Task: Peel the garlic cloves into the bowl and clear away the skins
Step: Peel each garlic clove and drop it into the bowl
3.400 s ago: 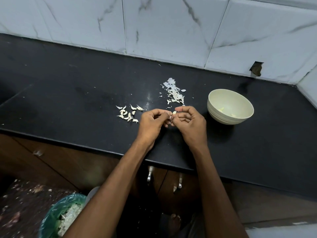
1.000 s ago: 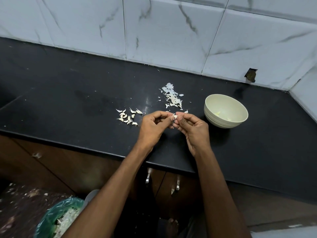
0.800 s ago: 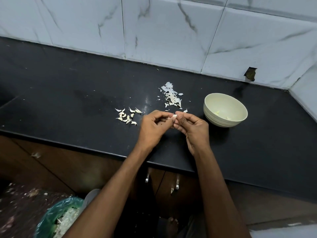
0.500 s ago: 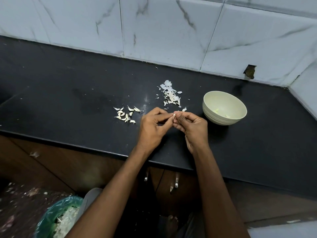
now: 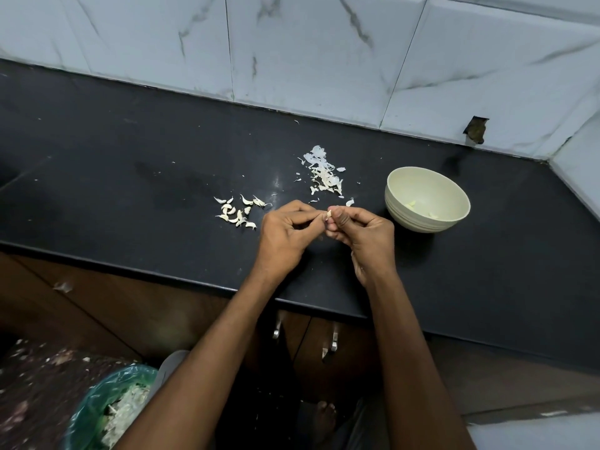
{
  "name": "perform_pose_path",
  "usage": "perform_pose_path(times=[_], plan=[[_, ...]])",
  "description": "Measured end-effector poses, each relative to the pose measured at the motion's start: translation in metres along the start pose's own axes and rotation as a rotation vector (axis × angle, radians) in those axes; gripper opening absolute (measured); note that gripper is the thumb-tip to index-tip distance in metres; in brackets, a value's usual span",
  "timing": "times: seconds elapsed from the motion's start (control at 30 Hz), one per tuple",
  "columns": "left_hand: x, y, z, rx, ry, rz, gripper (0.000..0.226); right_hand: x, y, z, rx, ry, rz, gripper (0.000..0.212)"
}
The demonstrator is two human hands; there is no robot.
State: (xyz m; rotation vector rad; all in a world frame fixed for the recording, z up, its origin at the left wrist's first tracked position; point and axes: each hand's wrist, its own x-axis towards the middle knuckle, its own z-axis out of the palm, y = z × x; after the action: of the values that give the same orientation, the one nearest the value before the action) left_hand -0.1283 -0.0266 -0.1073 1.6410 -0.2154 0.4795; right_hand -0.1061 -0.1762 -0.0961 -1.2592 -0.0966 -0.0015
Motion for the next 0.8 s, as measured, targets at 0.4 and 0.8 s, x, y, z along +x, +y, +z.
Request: perform_pose_path(times=[0.4,0.8], plan=[[0.0018,0.0061,0.0012,-0.288,0.027,-0.247,0.008,0.0021,0.0028,-0.0037,-0.051,-0.111,0.033,0.026],[0.0031,0.0013,0.0005,-0.249,0.098,-0.295,0.016,-0.0015,0.0042,0.0011,-0.155,-0.072,-0.035,0.03]])
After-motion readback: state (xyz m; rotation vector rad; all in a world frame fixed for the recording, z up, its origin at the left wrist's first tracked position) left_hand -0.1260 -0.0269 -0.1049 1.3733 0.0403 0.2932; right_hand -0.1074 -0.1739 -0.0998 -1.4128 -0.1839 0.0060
